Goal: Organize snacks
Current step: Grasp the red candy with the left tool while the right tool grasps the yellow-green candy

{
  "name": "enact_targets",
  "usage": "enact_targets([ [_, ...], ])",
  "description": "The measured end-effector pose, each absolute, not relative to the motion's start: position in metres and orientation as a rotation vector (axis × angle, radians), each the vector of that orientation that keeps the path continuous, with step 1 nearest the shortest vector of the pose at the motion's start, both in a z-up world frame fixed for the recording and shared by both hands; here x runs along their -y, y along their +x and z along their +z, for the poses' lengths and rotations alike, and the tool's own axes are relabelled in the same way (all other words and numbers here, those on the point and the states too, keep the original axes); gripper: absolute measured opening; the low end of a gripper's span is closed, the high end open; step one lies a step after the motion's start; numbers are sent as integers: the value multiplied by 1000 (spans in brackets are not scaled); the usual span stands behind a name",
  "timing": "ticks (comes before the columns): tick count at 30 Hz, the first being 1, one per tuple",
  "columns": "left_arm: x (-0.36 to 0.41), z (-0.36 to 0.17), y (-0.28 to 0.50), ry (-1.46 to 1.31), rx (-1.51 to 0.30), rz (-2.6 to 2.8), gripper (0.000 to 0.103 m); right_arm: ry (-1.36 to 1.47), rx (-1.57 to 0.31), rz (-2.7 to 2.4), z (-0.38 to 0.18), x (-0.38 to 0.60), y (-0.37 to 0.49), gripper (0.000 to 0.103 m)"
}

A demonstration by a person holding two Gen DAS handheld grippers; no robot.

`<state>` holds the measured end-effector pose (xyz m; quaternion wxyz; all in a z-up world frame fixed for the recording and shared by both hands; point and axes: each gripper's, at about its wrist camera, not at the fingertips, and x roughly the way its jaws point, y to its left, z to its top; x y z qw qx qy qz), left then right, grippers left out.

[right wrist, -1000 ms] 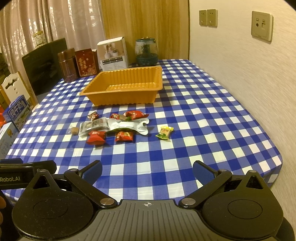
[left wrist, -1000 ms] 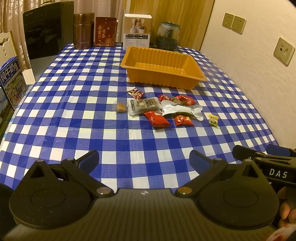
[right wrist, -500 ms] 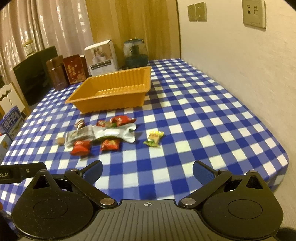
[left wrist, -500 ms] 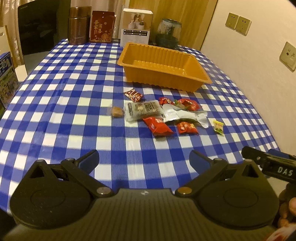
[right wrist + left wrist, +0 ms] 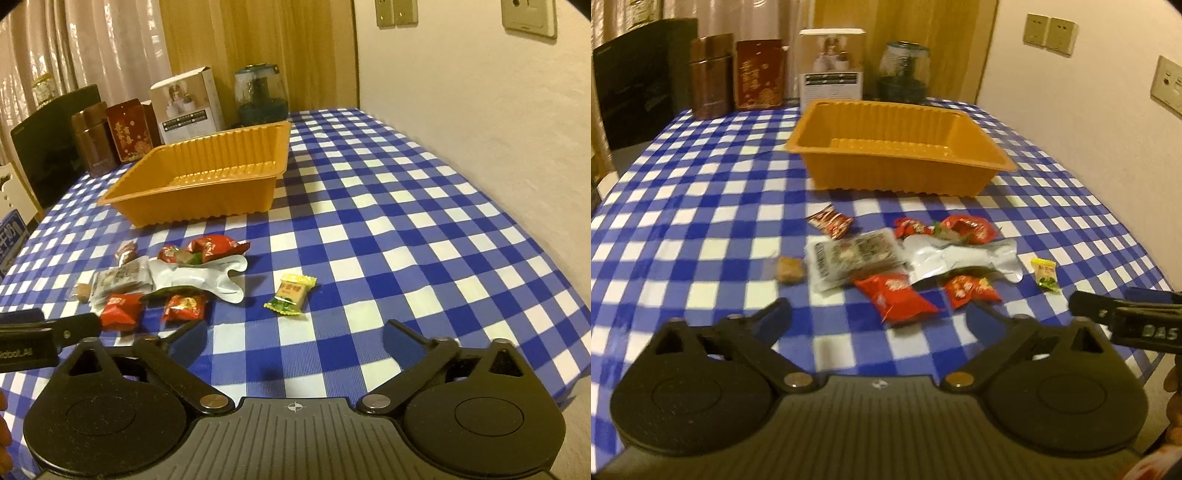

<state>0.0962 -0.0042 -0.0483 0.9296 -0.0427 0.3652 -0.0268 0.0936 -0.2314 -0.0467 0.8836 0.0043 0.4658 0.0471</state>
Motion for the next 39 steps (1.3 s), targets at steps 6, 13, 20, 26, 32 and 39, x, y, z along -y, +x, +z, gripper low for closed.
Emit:
enact_targets([
  [6, 14, -59, 117, -74, -737, -54, 82, 22, -974, 99, -58, 233, 110, 79],
  [13, 18, -72, 131, -76, -771, -53, 66, 25, -1002, 103, -73, 228, 126, 58],
  [20, 16, -78, 131, -65, -793, -54, 52, 32, -995, 94, -81, 223, 139, 50],
  [26, 14, -80, 129, -42, -792, -57, 50, 29, -1015, 67, -87, 223, 145, 37],
  [32, 13, -80, 128, -40, -799, -56, 45, -17, -1014, 71, -89, 217, 142, 30],
  [39, 15, -80, 128, -26, -807, -65, 26, -13, -1014, 68, -88, 215, 141, 24],
])
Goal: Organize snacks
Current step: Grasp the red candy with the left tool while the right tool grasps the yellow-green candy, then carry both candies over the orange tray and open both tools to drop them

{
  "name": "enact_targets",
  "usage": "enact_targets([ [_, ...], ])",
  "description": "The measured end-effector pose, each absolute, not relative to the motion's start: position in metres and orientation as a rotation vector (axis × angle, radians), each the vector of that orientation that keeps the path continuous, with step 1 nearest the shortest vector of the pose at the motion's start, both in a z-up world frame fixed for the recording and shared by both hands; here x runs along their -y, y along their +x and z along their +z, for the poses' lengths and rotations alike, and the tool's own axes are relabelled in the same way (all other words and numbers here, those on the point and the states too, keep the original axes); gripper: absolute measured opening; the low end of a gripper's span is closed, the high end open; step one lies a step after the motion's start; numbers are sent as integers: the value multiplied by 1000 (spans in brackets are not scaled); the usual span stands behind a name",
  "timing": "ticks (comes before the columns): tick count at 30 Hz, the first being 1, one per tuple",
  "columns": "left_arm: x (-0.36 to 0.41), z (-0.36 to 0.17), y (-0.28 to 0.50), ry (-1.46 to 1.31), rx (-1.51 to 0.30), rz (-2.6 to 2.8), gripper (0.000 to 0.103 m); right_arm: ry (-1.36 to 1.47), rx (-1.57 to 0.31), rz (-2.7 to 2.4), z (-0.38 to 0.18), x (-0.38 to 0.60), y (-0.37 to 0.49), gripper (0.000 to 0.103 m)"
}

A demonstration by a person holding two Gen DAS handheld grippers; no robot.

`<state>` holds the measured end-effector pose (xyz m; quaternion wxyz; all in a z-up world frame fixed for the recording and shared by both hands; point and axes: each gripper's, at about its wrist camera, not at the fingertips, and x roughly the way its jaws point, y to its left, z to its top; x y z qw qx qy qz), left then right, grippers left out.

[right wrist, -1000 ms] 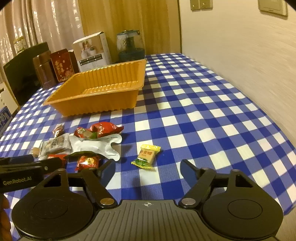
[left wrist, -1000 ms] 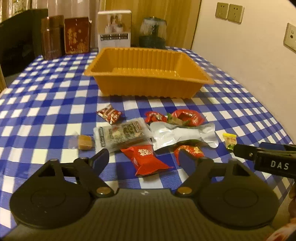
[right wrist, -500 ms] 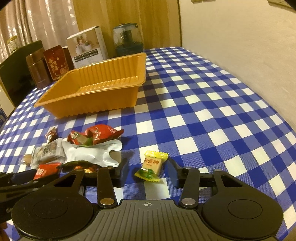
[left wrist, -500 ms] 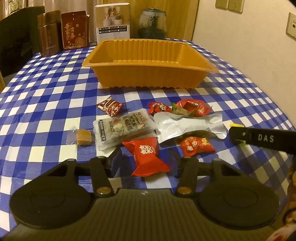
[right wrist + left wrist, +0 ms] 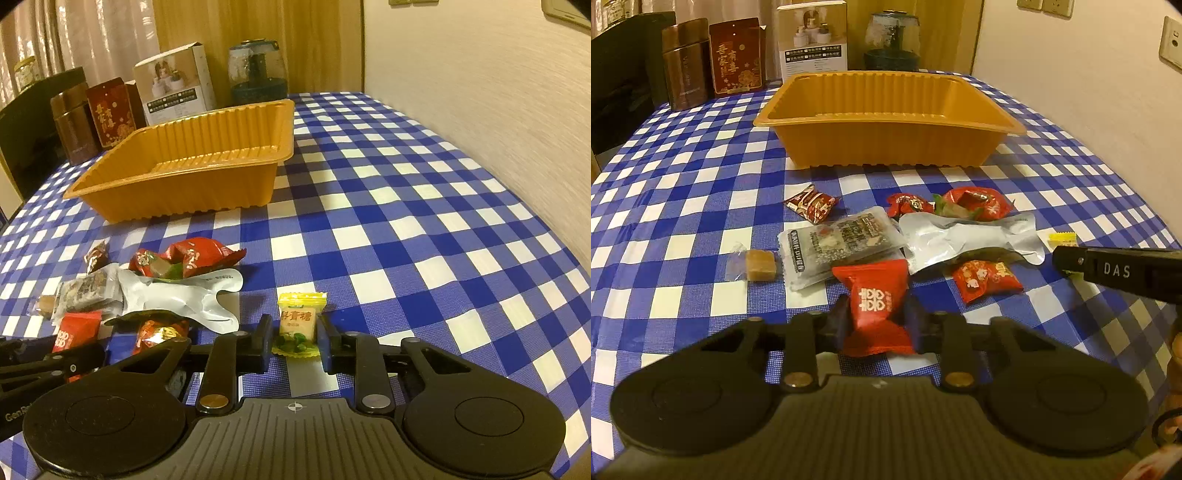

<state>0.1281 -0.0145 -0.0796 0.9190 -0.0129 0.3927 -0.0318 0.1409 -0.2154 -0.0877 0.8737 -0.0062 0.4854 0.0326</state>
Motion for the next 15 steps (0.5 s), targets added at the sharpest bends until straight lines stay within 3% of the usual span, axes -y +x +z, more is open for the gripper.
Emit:
enact_targets([
  [15, 12, -40, 125, -50, -748, -102, 24, 18, -934, 86, -51, 208, 145, 24],
])
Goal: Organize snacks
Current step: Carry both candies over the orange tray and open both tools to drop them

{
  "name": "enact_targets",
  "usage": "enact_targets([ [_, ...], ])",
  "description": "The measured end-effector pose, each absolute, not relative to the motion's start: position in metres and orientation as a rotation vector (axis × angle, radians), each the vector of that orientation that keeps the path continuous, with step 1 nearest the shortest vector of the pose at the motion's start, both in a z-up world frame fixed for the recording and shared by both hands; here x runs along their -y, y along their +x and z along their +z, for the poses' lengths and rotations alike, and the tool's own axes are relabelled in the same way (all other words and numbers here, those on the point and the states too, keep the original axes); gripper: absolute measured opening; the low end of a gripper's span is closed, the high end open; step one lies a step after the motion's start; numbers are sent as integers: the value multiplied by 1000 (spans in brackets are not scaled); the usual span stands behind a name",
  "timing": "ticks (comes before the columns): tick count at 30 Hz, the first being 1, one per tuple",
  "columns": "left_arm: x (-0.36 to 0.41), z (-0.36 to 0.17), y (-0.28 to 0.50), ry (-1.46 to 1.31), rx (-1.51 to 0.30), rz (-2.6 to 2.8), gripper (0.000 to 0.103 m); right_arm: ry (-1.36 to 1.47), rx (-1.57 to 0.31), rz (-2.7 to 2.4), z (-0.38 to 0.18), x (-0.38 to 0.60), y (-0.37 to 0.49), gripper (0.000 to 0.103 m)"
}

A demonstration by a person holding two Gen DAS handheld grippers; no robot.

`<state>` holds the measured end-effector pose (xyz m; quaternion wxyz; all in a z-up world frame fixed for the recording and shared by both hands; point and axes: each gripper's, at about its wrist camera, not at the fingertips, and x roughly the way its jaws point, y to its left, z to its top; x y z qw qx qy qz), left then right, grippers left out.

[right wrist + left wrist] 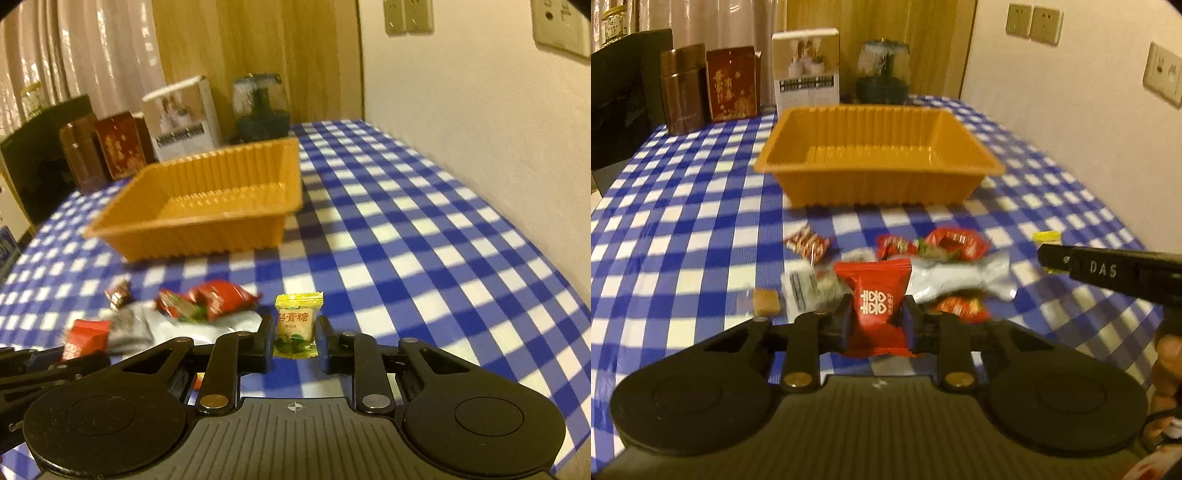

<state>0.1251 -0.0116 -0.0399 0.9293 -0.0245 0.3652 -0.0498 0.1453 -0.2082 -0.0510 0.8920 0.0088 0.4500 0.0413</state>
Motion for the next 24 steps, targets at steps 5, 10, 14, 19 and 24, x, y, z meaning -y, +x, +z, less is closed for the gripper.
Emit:
enact_targets([
  [5, 4, -16, 146, -49, -699, -109, 24, 39, -888, 120, -34, 198, 161, 24],
  [10, -8, 2, 179, -55, -657, -108, 24, 52, -846, 163, -21, 185, 188, 24],
  [14, -15, 12, 205, -58, -620, -112, 24, 51, -827, 198, -17, 174, 214, 24],
  [19, -22, 14, 235, -73, -589, -143, 24, 34, -812, 220, -21, 167, 244, 24],
  [24, -26, 6, 263, -74, -596, -157, 24, 38, -822, 221, -34, 171, 272, 24],
])
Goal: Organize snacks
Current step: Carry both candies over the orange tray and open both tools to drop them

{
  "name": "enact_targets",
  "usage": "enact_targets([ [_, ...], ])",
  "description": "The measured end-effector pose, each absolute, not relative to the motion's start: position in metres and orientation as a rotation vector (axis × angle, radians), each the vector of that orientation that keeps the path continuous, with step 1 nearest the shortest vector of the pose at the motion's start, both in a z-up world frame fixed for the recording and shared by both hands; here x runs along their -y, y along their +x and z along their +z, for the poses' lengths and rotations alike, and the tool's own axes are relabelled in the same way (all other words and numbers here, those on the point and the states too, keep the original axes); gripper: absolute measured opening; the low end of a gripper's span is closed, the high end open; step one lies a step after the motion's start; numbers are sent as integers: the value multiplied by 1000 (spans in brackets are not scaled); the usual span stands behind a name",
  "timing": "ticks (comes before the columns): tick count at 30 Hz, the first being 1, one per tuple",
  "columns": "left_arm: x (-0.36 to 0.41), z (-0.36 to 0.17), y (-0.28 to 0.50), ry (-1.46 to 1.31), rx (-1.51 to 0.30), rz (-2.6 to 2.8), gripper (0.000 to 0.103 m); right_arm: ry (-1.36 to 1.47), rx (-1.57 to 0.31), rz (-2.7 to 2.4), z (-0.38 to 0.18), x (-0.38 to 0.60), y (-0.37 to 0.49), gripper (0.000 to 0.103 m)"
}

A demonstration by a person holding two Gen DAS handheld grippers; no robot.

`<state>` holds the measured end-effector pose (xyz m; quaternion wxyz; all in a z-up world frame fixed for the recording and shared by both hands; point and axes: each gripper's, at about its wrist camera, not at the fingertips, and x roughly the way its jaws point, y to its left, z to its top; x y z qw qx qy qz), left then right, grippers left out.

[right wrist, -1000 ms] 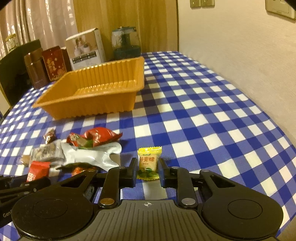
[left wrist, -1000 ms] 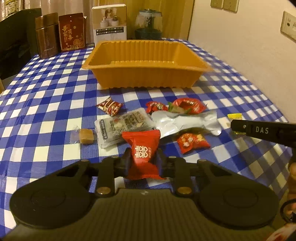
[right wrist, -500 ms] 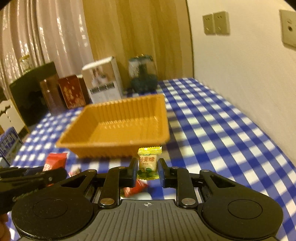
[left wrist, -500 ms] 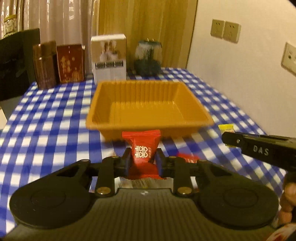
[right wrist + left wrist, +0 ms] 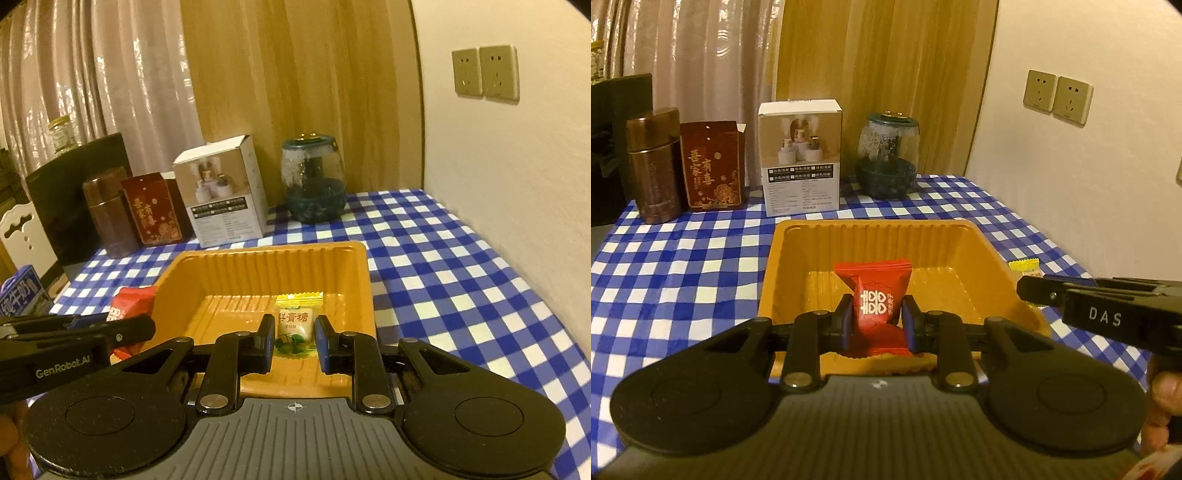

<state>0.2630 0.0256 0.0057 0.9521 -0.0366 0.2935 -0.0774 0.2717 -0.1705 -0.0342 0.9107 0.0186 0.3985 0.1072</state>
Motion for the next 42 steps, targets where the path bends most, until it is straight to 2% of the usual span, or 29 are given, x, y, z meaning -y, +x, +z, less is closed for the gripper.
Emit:
enact_targets([
  [20, -25, -21, 302, -53, -632, -163, 25, 66, -877, 224, -64, 169, 305, 24],
  [23, -27, -24, 302, -59, -631, -147, 44, 82, -883, 232, -66, 170, 306, 24],
  [25, -31, -25, 303, -70, -637, -141, 44, 102, -890, 244, -67, 171, 308, 31],
  [26, -32, -25, 303, -72, -635, -138, 44, 104, -890, 235, -68, 172, 309, 45],
  [27, -33, -24, 302, -72, -632, -136, 44, 113, -883, 231, -67, 173, 308, 56],
  [42, -36, -22, 296, -62, -624, -132, 44, 131, -840, 185, -56, 187, 306, 57],
])
